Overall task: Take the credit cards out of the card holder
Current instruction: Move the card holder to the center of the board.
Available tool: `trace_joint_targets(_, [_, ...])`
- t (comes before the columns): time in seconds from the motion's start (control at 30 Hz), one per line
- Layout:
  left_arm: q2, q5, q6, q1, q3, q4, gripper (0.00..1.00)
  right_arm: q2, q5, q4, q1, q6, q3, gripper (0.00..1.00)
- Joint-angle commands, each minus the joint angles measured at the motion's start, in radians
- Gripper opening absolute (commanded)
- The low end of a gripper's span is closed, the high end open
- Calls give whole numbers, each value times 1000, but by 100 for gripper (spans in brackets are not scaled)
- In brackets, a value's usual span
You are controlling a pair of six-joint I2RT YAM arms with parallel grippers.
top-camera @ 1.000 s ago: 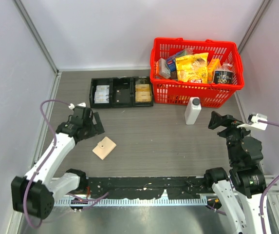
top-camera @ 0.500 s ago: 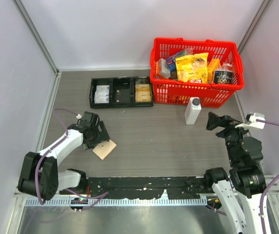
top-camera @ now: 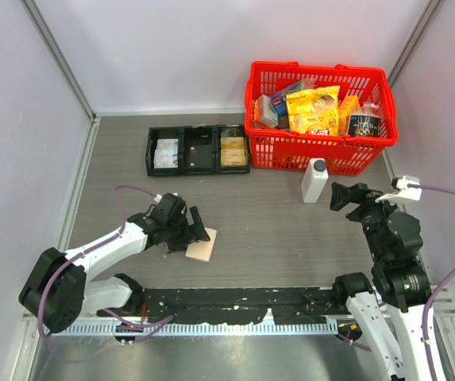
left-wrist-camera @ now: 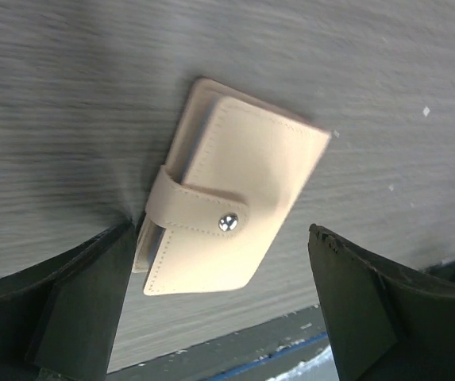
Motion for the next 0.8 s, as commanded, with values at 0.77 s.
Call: trace_joint_targets(0.77, [-95,-241,-224,-190,-41,122,78,483,-176,441,589,456,-190,70])
